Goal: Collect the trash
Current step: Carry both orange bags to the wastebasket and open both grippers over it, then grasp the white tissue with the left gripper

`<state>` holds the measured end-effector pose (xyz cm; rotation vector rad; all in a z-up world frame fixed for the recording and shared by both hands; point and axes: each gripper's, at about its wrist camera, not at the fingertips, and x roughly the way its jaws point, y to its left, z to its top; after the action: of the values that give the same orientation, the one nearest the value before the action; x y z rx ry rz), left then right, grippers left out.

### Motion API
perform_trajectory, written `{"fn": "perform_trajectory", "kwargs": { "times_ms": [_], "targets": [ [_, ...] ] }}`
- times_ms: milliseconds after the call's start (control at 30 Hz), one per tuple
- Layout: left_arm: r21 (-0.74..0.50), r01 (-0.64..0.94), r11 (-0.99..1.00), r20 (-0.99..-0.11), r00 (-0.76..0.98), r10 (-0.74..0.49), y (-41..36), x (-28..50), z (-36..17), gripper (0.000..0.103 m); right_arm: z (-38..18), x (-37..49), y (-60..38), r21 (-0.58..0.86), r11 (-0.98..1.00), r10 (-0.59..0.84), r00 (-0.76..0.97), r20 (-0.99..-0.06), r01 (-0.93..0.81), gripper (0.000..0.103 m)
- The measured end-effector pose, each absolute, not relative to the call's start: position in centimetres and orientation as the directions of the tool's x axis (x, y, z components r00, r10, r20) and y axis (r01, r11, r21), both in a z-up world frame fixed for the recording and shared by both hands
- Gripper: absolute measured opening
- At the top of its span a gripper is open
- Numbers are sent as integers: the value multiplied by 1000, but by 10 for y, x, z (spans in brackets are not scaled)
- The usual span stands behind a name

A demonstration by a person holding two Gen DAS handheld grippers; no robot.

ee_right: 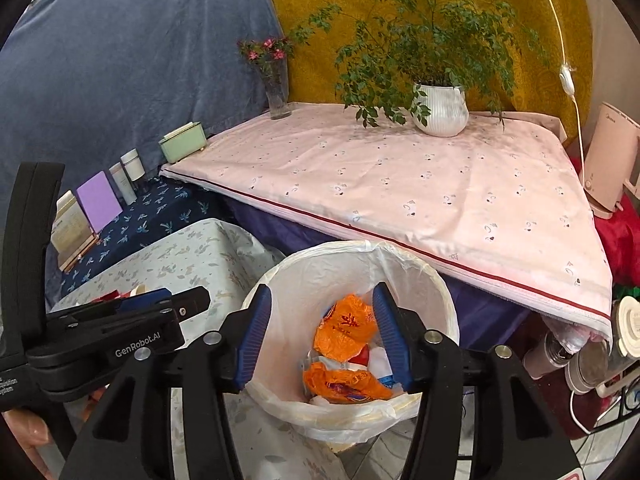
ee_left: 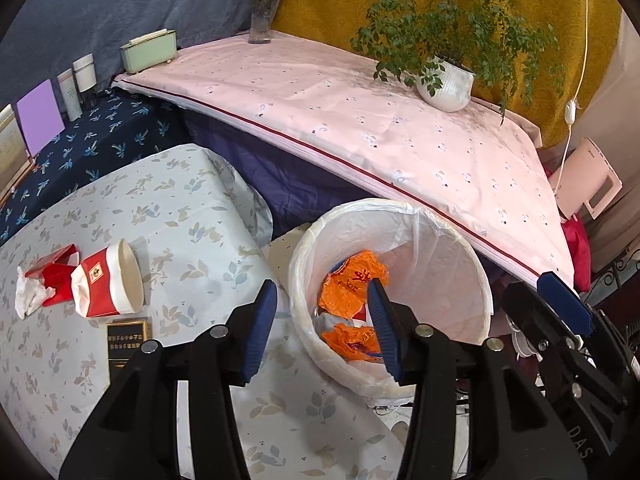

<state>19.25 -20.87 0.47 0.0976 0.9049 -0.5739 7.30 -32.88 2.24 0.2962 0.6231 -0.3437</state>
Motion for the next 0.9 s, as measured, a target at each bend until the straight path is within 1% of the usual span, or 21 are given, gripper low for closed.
{"fn": "perform_trajectory", "kwargs": {
  "times_ms": [400,667,733,767,800,900],
  "targets": [
    [-162,454,876,-756,514,-406,-162,196,10,46,33,78,-293,150,921,-207,778,-594,360,68],
    [-166,408,898,-756,532,-381,-126,203,9,46,32,86,-262,144,938,-172,781,-600,317,69],
    [-166,395,904,-756,537,-374,-116,203,7,48,31,89,-253,140,942,-163,781,-603,305,69],
    [-165,388,907,-756,540,-369,-111,203,6,52,31,90,-248,139,944,-157,781,-605,298,69],
    [-164,378,911,-754,547,-363,-104,204,6,54,30,91,-244,138,946,-153,781,-606,292,69],
    [-161,361,919,-755,555,-350,-88,206,4,54,29,96,-230,135,953,-135,779,-613,271,69]
  ]
}}
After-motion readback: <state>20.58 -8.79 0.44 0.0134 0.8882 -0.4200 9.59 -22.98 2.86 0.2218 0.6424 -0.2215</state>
